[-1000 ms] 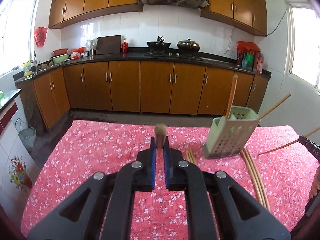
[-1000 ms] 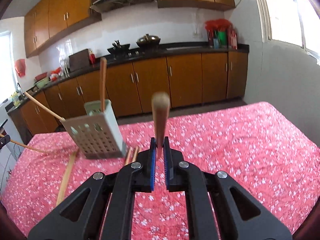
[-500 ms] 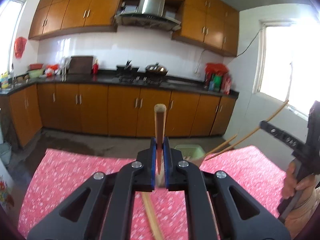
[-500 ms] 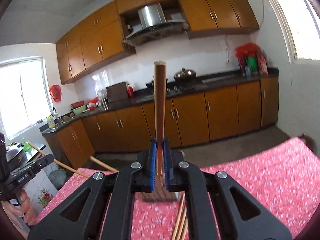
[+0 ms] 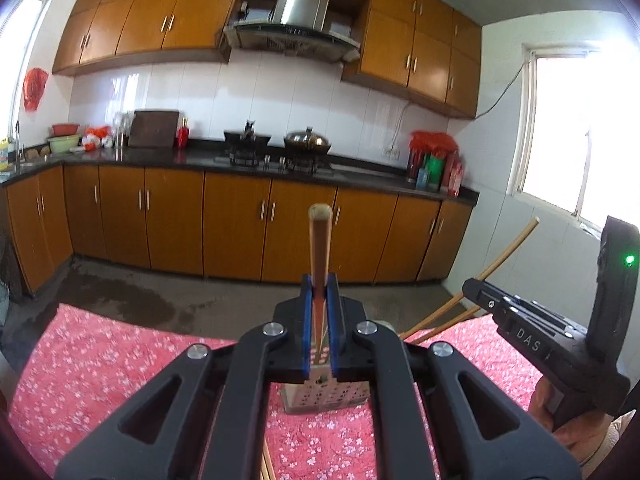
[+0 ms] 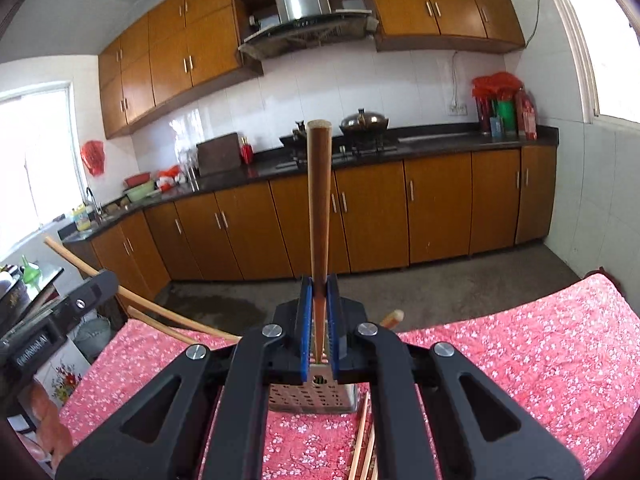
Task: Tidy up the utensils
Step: 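Drop the chopsticks into the holder and open both tools, then grasp another chopstick with the right tool while the left tool grasps one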
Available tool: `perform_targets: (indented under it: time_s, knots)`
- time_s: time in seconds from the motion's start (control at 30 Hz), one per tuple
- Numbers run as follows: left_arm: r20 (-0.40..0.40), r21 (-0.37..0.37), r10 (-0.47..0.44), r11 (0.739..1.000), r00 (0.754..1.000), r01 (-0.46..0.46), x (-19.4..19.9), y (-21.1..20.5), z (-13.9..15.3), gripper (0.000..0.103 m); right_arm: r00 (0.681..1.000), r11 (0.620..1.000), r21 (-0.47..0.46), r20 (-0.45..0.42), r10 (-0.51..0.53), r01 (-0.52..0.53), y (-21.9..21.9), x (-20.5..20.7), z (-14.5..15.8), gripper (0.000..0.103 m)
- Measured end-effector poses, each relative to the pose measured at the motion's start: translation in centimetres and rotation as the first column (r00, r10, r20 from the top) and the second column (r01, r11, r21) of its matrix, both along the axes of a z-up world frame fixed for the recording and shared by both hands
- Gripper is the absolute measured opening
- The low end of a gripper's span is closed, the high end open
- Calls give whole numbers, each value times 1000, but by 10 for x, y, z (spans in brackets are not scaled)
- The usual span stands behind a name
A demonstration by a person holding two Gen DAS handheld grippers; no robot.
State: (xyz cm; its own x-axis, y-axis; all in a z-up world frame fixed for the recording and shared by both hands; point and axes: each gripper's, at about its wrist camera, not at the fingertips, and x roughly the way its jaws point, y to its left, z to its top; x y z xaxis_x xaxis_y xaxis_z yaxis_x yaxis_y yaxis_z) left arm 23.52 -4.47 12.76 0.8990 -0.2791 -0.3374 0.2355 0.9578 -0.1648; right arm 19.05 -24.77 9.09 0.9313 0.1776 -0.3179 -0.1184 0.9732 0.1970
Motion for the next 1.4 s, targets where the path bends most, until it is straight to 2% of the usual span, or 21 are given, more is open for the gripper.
perform_targets:
  time_s: [0.17, 0.23, 0.27, 0.4, 0.53, 0.67, 0.73, 0.87, 0.97, 1.03, 1.1, 1.2, 1.33, 1.4]
  knots:
    - [-33, -23, -3, 1000, 999, 3, 7, 5, -11, 9, 1000, 1000, -17, -5, 10, -10, 5, 3, -3, 11]
    - [-23, -27, -3, 1000, 1000, 3, 6, 6, -10, 10, 1000, 1000, -16, 2, 4, -4, 5, 1, -1, 27]
    - [-17, -31, -6, 999, 1000, 6, 6, 6, -9, 12, 1000, 1000, -15, 8, 1, -1, 5, 0, 0, 30]
    - [5, -39, 4, 999, 1000, -3, -2, 12, -3, 17, 1000, 1000, -13, 29, -3, 3, 4, -6, 7, 31]
    - [38, -57, 27, 998, 999, -25, -20, 26, 4, 24, 996, 1000, -8, 88, -23, 24, -4, -24, 18, 31]
    - [66, -59, 85, 995, 994, -81, -44, 53, 6, 27, 988, 995, 5, 113, -104, 104, -32, -51, 19, 33]
    - [49, -35, 133, 991, 990, -131, -56, 71, -5, 29, 987, 990, 12, 71, -141, 140, -49, -54, 8, 34]
    - [-52, 48, 202, 979, 978, -199, -59, 99, -48, 30, 977, 982, -7, -102, -187, 187, -74, -44, -41, 34]
    - [-189, 101, 222, 973, 957, -206, -51, 110, -97, 30, 952, 989, -34, -270, -145, 141, -71, -33, -97, 32]
    - [-251, 115, 218, 974, 943, -195, -49, 111, -121, 30, 931, 996, -29, -355, -86, 81, -60, -29, -127, 24]
    - [-304, 111, 199, 979, 932, -172, -46, 108, -140, 30, 908, 999, -14, -418, -37, 34, -48, -29, -152, 21]
    - [-366, 97, 158, 987, 917, -131, -45, 99, -162, 30, 879, 1000, -24, -477, 1, -14, -29, -28, -180, 19]
    - [-411, 88, 107, 993, 905, -77, -49, 82, -184, 29, 853, 999, -41, -522, 6, -32, -16, -27, -201, 19]
    - [-424, 89, 92, 994, 901, -60, -52, 74, -191, 29, 853, 998, -39, -522, 13, -40, -15, -28, -205, 18]
